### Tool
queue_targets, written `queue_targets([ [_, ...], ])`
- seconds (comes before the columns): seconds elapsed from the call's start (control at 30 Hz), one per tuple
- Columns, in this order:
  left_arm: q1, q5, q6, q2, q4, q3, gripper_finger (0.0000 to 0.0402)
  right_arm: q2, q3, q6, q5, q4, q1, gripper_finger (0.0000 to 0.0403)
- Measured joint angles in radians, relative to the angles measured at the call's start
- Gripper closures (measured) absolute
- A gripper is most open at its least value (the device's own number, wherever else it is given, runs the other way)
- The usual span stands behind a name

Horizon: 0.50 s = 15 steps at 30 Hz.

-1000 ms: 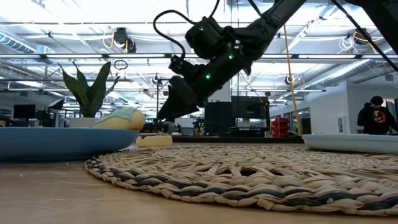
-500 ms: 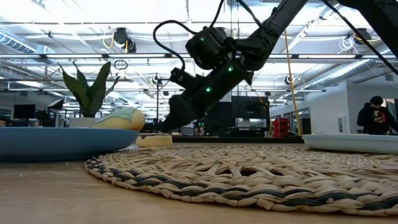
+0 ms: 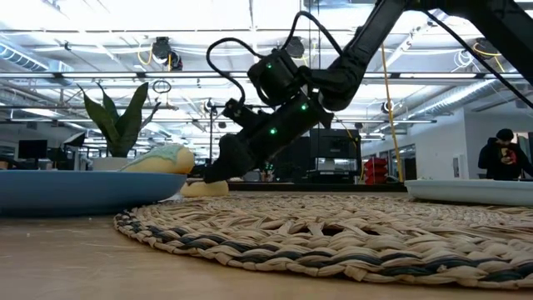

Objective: Pick & Place donuts
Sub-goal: Put the large black donut on the blue plate

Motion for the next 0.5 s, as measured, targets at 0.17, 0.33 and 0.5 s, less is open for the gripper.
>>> queue_targets([
  [0.17,0.0,0.0,0.0,0.0,0.0,0.0,0.0336,0.0,0.0,0.003,-0.002,-0.009,-0.025,0.0078],
  [0.33,0.0,0.001,-0.001,0.0,0.0,0.0,0.0336,0.0,0.0,0.026,-0.036,-0.021,-0.03,0.0078],
  [0.5,0.0,0.001,-0.003,0.0,0.0,0.0,0.0336,0.0,0.0,0.028,-0.061,-0.014,-0.03,0.0078],
])
